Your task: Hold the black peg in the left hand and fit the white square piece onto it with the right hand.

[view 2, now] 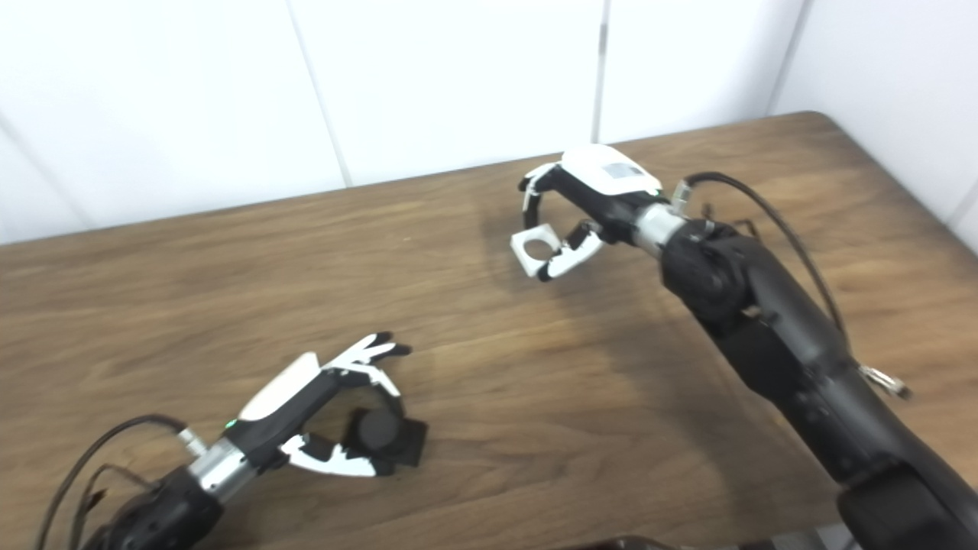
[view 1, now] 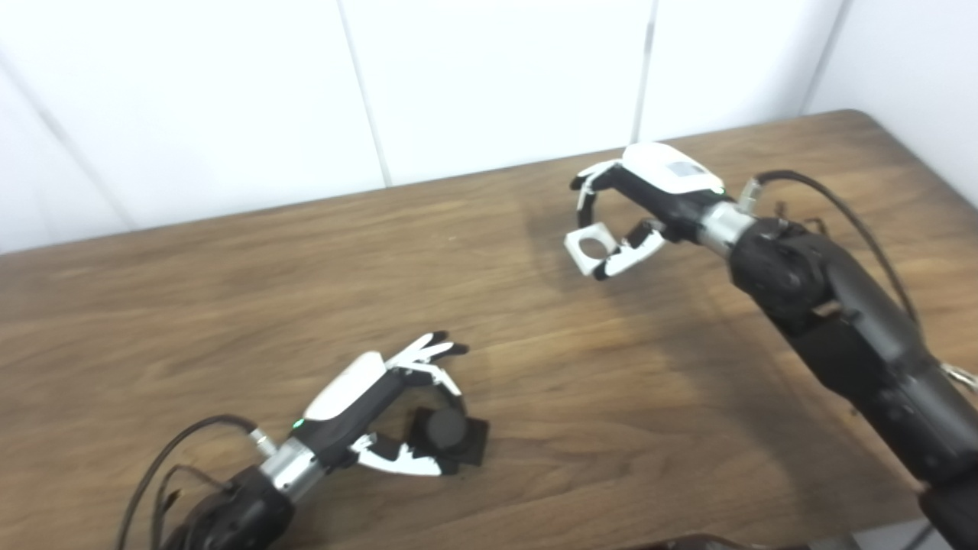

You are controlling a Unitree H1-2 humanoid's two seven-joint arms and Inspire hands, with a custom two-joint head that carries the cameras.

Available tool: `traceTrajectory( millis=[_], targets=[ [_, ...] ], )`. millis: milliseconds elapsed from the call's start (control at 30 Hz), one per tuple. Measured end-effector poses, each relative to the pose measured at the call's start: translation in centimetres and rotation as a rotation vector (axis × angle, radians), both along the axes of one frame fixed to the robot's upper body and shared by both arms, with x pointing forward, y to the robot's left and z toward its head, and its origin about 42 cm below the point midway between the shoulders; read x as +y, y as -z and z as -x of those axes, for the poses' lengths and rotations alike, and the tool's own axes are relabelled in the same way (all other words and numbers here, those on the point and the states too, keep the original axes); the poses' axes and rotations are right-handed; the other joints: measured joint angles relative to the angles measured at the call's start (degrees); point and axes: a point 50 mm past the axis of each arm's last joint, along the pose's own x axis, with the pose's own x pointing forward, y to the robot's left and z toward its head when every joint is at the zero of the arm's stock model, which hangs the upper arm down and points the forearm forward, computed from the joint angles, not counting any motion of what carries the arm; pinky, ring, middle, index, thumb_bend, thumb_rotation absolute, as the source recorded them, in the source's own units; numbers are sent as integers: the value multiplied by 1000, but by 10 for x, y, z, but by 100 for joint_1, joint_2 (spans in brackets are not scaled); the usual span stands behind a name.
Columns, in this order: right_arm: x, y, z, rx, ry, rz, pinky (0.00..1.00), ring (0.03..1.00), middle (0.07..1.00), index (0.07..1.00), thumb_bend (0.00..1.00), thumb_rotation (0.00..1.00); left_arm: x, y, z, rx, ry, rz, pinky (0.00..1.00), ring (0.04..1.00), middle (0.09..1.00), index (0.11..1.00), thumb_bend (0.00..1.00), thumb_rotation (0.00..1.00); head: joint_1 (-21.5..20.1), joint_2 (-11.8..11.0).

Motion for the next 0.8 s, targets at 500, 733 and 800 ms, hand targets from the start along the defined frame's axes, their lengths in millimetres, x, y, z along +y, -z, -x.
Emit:
traceTrajectory(
  millis=[500, 733, 800],
  targets=[
    [17, -17, 33, -59, -182, -63, 787, 829, 777, 480, 514, 133, -25, 1, -9, 28, -18, 1, 1000, 1000, 941, 492, 521, 76, 1293, 158],
    [29, -33, 48, -76, -274, -60, 798, 825, 768, 480, 516, 130, -33, -1, -12, 16, -23, -9, 993, 1000, 948, 493, 520, 78, 1557, 255],
    [32, -35, 51, -76, -290, -56, 805, 828, 767, 480, 516, 130, -35, -2, -13, 15, -24, -14, 995, 1000, 947, 492, 520, 78, 1557, 281]
  ],
)
